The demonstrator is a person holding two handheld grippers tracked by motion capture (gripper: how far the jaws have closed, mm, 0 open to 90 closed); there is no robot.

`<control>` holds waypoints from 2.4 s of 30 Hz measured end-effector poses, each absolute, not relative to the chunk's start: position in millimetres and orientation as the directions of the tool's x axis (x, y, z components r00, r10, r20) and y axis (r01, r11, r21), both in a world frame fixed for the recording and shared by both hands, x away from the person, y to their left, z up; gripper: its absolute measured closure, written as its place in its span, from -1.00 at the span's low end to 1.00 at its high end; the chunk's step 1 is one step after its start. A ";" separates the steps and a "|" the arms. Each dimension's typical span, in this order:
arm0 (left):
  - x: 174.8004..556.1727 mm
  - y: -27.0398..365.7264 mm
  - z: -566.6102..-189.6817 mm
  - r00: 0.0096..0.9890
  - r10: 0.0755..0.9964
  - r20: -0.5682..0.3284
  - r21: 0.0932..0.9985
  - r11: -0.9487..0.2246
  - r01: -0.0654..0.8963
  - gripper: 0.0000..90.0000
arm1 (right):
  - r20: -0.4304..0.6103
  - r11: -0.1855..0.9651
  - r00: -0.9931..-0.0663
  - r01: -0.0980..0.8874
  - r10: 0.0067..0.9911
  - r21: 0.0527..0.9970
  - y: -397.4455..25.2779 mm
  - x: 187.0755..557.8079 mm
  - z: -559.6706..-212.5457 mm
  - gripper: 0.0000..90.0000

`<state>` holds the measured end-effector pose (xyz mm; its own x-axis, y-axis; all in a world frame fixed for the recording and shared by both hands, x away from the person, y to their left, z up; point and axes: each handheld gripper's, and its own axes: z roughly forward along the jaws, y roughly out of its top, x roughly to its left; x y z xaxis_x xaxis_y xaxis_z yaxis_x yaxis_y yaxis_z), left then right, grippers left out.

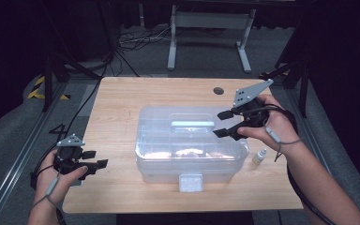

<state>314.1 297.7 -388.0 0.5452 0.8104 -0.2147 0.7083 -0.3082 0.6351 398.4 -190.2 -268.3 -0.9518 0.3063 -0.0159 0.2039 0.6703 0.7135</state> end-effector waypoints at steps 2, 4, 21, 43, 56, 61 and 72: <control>314.5 298.3 -388.8 0.550 0.804 -0.227 0.648 -0.298 0.701 -0.17 | -0.010 0.677 -0.957 0.198 0.291 0.709 -181.0 401.5 -270.0 -0.15; 314.7 298.0 -389.1 0.551 0.801 -0.233 0.652 -0.292 0.700 -0.17 | 0.017 0.659 -0.953 0.222 0.302 0.718 -173.5 404.0 -271.9 -0.15; 314.5 289.7 -388.0 0.593 0.775 -0.220 0.659 -0.330 0.675 -0.12 | -0.058 0.775 -0.969 0.155 0.240 0.613 -130.8 411.3 -284.8 0.19; 314.9 283.6 -387.9 0.630 0.748 -0.208 0.682 -0.352 0.642 -0.11 | -0.116 0.802 -0.979 0.069 0.170 0.593 -125.3 416.8 -276.1 0.68; 313.4 276.7 -384.2 0.650 0.732 -0.204 0.689 -0.365 0.627 -0.09 | -0.097 0.795 -0.975 0.101 0.197 0.598 -125.7 433.2 -262.1 0.63; 312.3 271.8 -380.7 0.664 0.714 -0.219 0.722 -0.340 0.603 0.05 | -0.094 0.789 -0.973 0.114 0.212 0.603 -126.1 440.9 -256.9 0.61; 308.3 263.7 -374.2 0.691 0.692 -0.211 0.755 -0.333 0.564 0.18 | -0.102 0.769 -0.964 0.130 0.246 0.626 -127.8 455.6 -248.8 0.56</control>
